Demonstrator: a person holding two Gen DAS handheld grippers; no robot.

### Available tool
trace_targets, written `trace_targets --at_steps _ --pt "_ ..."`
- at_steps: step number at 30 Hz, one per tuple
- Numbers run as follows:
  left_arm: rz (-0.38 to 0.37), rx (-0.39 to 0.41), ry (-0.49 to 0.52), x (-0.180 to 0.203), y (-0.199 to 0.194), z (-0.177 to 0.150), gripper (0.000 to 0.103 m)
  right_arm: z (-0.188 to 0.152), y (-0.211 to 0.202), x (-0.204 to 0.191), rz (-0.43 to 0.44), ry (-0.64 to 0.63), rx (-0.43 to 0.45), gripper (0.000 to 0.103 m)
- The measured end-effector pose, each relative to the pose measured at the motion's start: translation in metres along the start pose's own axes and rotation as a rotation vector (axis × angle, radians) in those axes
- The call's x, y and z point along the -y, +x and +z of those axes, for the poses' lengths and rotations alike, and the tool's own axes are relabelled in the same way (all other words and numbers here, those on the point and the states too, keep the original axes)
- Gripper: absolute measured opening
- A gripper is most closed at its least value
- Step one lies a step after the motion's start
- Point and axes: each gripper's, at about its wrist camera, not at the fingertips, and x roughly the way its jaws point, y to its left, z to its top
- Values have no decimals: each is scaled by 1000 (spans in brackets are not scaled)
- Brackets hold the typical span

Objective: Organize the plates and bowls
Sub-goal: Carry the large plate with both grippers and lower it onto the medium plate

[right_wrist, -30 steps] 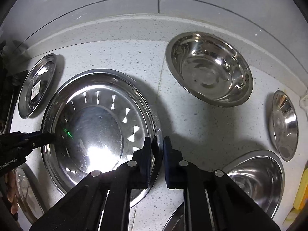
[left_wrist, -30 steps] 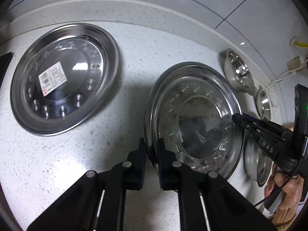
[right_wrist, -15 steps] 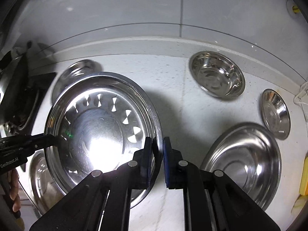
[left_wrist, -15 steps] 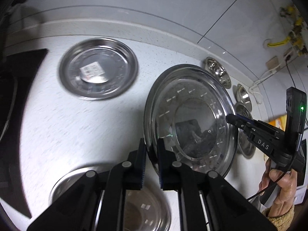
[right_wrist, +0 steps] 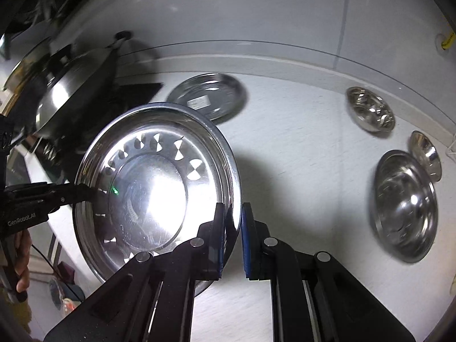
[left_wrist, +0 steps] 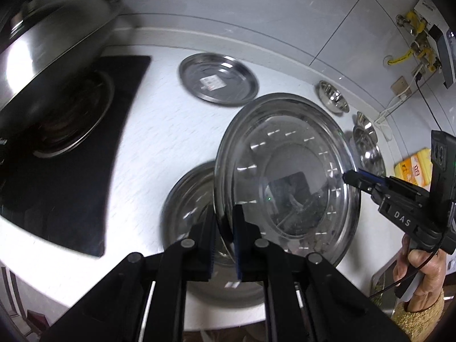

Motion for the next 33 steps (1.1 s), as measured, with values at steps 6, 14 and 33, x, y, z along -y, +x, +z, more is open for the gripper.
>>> trace_targets --at_steps 6,14,33 --pt "-5 -49 -29 -29 3 -29 9 -27 5 -31 41 -8 -23 10" --pt "-13 -92 -46 -41 30 -34 9 -44 35 -31 46 22 -103 10" --pt "-20 -142 -25 -46 57 -25 9 -51 69 -18 81 71 -173 10"
